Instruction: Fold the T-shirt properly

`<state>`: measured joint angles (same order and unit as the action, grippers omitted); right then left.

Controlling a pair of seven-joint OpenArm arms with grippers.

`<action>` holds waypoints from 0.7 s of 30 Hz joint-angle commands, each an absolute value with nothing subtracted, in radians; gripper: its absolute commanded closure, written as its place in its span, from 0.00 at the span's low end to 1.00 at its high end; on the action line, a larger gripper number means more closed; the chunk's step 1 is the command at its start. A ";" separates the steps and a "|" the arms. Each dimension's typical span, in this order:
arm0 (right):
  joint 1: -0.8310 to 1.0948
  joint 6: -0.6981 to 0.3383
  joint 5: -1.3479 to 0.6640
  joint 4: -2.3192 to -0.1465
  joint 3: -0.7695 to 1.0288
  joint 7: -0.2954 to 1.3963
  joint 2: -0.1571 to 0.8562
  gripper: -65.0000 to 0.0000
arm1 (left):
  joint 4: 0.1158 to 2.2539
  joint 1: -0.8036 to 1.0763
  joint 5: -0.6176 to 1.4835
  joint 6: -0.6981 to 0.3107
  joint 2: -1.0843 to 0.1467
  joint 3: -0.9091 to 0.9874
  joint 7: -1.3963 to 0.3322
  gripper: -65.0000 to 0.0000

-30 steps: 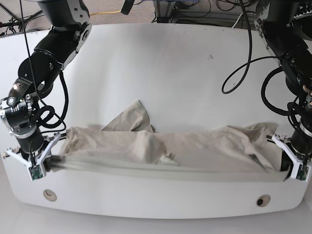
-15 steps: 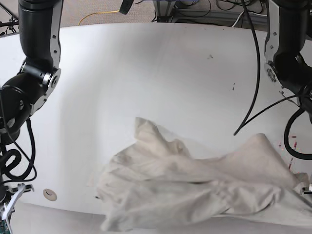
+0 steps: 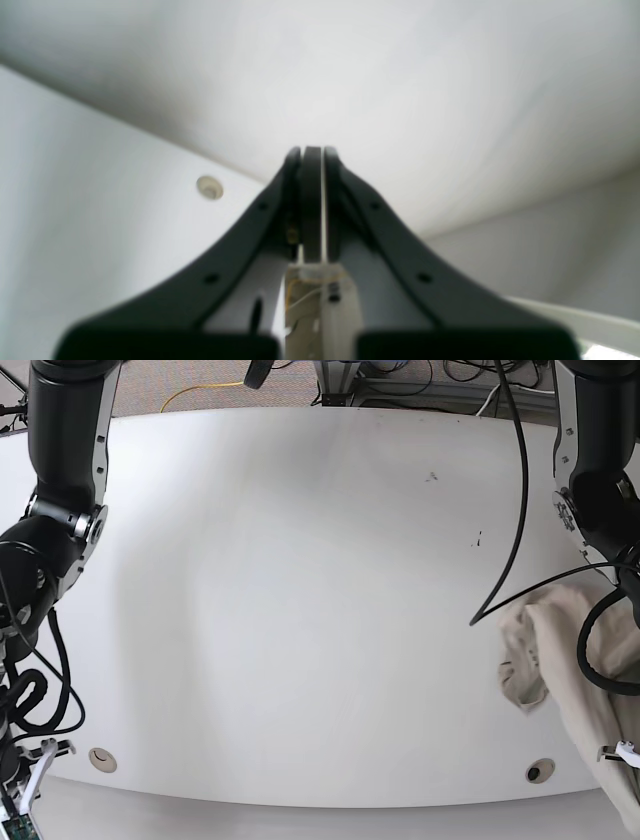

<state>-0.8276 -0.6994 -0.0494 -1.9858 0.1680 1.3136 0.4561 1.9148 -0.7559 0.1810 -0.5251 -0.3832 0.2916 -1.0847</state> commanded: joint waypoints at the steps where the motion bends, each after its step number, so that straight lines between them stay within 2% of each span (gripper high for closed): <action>1: -0.812 -0.698 -0.056 -1.994 0.214 1.288 0.433 1.00 | 1.928 -0.779 0.186 -0.519 -0.398 0.294 -1.043 1.00; 11: -0.599 -0.698 -0.064 -1.994 0.361 1.262 0.400 1.00 | 1.931 -0.776 0.186 -0.521 -0.398 0.177 -1.043 1.00; 16: -0.519 -0.698 -0.061 -1.995 0.430 1.245 0.375 1.00 | 2.003 -0.782 0.186 -0.519 -0.389 0.068 -1.043 1.00; 21: -0.476 -0.698 -0.064 -1.995 0.446 1.244 0.372 1.00 | 2.017 -0.858 0.186 -0.519 -0.325 0.019 -1.067 1.00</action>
<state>-0.4545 -0.6998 -0.0574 -1.9820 0.4427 1.2667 0.3557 2.0026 -0.7982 0.1844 -0.5259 -0.3347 0.0128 -1.0801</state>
